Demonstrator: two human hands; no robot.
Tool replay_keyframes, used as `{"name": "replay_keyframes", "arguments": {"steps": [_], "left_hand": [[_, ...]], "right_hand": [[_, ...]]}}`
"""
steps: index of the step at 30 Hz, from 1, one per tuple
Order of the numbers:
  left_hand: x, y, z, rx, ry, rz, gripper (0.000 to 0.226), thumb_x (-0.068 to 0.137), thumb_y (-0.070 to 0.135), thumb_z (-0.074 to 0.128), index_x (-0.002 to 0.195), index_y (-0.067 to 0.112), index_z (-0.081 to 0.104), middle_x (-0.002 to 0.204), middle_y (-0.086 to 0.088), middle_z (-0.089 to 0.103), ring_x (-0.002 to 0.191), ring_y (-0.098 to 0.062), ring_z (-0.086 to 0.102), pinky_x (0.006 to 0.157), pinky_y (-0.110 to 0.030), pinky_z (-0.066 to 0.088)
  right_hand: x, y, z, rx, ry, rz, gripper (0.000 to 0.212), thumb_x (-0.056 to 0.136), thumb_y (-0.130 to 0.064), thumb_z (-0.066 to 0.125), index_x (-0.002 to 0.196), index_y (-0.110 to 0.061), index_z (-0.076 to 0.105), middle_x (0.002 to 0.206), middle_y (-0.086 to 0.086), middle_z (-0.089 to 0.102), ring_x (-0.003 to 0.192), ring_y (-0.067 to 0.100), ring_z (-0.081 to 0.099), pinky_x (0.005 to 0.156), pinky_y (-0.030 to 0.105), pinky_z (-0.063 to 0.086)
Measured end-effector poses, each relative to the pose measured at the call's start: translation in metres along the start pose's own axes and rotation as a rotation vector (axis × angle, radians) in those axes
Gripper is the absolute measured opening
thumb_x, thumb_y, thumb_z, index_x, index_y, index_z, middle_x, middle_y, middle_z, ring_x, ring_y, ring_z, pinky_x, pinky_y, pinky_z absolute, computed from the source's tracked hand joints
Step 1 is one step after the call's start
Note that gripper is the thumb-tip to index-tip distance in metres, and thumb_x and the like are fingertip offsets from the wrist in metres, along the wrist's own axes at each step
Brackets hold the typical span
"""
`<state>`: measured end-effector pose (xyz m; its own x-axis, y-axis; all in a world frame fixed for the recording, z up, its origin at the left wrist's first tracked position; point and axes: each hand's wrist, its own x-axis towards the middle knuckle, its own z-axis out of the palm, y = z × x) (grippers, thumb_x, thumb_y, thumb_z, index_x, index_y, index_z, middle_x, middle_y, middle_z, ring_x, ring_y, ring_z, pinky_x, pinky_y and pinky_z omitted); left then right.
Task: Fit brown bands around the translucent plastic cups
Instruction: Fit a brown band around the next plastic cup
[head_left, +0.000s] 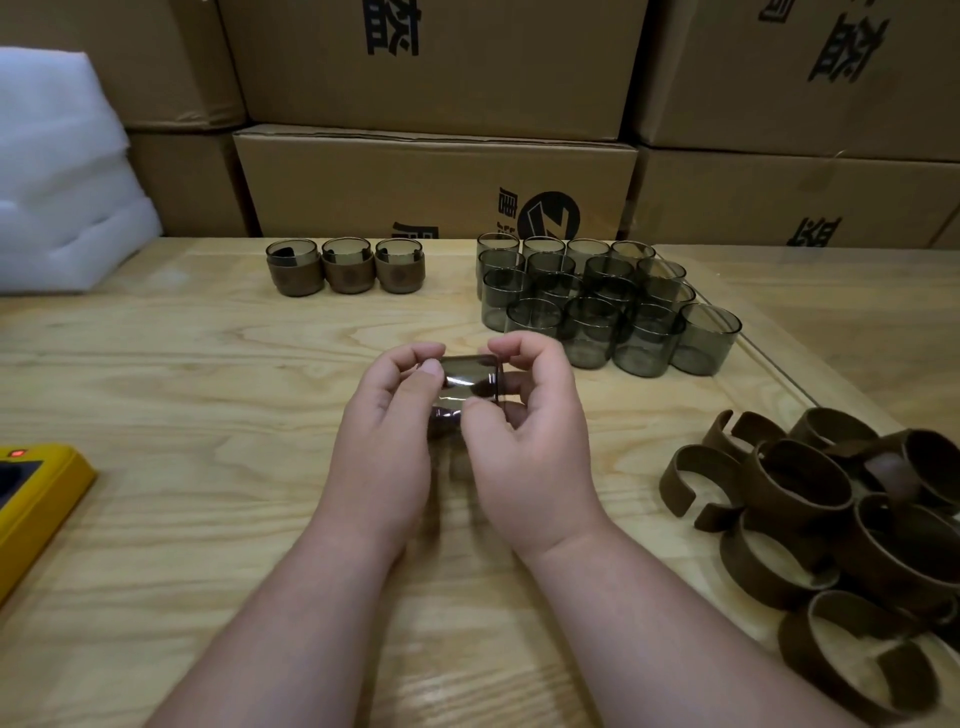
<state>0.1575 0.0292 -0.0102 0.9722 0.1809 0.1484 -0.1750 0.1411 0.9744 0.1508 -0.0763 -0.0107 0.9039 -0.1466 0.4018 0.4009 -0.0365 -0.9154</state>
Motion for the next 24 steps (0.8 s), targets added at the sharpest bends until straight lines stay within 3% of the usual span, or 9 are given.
{"name": "replay_keyframes", "arguments": {"steps": [2, 4, 8, 11, 13, 16, 18, 22, 24], "left_hand": [[-0.0008, 0.0006, -0.0002, -0.005, -0.004, 0.003, 0.029, 0.088, 0.039, 0.05, 0.104, 0.032, 0.073, 0.091, 0.005, 0.077, 0.071, -0.007, 0.069, 0.056, -0.018, 0.051], [-0.0015, 0.0016, -0.0006, 0.008, 0.018, 0.033, 0.032, 0.09, 0.038, 0.047, 0.102, 0.028, 0.074, 0.091, 0.011, 0.077, 0.074, -0.003, 0.071, 0.06, -0.015, 0.052], [-0.001, 0.0016, -0.0016, 0.005, 0.054, 0.039, 0.031, 0.088, 0.037, 0.048, 0.097, 0.024, 0.074, 0.088, 0.01, 0.076, 0.078, -0.005, 0.071, 0.062, -0.016, 0.053], [-0.001, 0.001, -0.0011, 0.012, 0.053, 0.023, 0.026, 0.086, 0.036, 0.05, 0.094, 0.024, 0.071, 0.084, 0.007, 0.073, 0.074, -0.009, 0.068, 0.058, -0.019, 0.051], [-0.0005, 0.0008, -0.0011, 0.004, 0.061, 0.03, 0.019, 0.09, 0.031, 0.052, 0.091, 0.021, 0.068, 0.082, 0.005, 0.071, 0.072, -0.01, 0.065, 0.055, -0.019, 0.05], [0.0012, 0.0007, -0.0016, 0.012, 0.089, 0.028, 0.015, 0.086, 0.033, 0.054, 0.08, 0.026, 0.066, 0.08, 0.004, 0.068, 0.073, -0.014, 0.064, 0.059, -0.025, 0.052], [0.0018, 0.001, -0.0012, -0.014, 0.094, 0.014, 0.014, 0.083, 0.034, 0.055, 0.078, 0.029, 0.067, 0.082, 0.004, 0.069, 0.074, -0.015, 0.065, 0.06, -0.028, 0.052], [0.0021, 0.0002, 0.0, -0.044, 0.126, 0.001, 0.017, 0.082, 0.034, 0.06, 0.095, 0.029, 0.069, 0.099, -0.004, 0.074, 0.089, -0.023, 0.071, 0.077, -0.041, 0.056], [0.0031, -0.0008, -0.001, -0.035, 0.173, -0.008, 0.021, 0.08, 0.036, 0.064, 0.099, 0.03, 0.071, 0.104, -0.004, 0.075, 0.091, -0.022, 0.07, 0.078, -0.041, 0.054]], "right_hand": [[-0.0014, 0.0006, 0.001, -0.043, -0.024, -0.06, 0.042, 0.073, -0.018, 0.059, 0.114, -0.028, 0.054, 0.119, 0.001, 0.06, 0.1, 0.008, 0.064, 0.079, 0.021, 0.052], [-0.0034, 0.0013, 0.0027, -0.084, -0.045, -0.107, 0.043, 0.072, -0.028, 0.057, 0.114, -0.032, 0.053, 0.12, 0.0, 0.059, 0.107, 0.014, 0.062, 0.086, 0.024, 0.052], [-0.0043, 0.0038, 0.0039, -0.164, -0.05, -0.096, 0.044, 0.077, -0.042, 0.055, 0.12, -0.032, 0.05, 0.122, -0.006, 0.056, 0.109, 0.008, 0.059, 0.085, 0.019, 0.051], [-0.0015, 0.0051, 0.0023, -0.253, -0.029, 0.042, 0.055, 0.078, -0.066, 0.052, 0.123, -0.034, 0.051, 0.115, -0.011, 0.058, 0.095, 0.009, 0.06, 0.082, 0.031, 0.054], [0.0002, 0.0052, 0.0019, -0.25, -0.027, 0.107, 0.055, 0.076, -0.074, 0.05, 0.113, -0.033, 0.058, 0.103, -0.011, 0.065, 0.082, 0.01, 0.061, 0.076, 0.033, 0.054], [0.0002, 0.0041, 0.0034, -0.225, -0.024, 0.109, 0.045, 0.077, -0.069, 0.054, 0.096, -0.03, 0.066, 0.09, -0.014, 0.07, 0.07, 0.003, 0.059, 0.067, 0.023, 0.048], [0.0002, 0.0039, 0.0041, -0.216, -0.01, 0.113, 0.04, 0.076, -0.065, 0.058, 0.096, -0.031, 0.066, 0.091, -0.016, 0.07, 0.068, 0.0, 0.058, 0.063, 0.015, 0.045], [0.0014, 0.0041, 0.0046, -0.204, 0.038, 0.081, 0.025, 0.079, -0.049, 0.066, 0.1, -0.037, 0.062, 0.107, -0.011, 0.065, 0.079, 0.0, 0.06, 0.068, 0.011, 0.045], [0.0013, 0.0039, 0.0052, -0.185, 0.069, 0.048, 0.025, 0.079, -0.042, 0.069, 0.101, -0.038, 0.059, 0.11, -0.015, 0.059, 0.087, -0.001, 0.061, 0.07, 0.011, 0.049]]}}
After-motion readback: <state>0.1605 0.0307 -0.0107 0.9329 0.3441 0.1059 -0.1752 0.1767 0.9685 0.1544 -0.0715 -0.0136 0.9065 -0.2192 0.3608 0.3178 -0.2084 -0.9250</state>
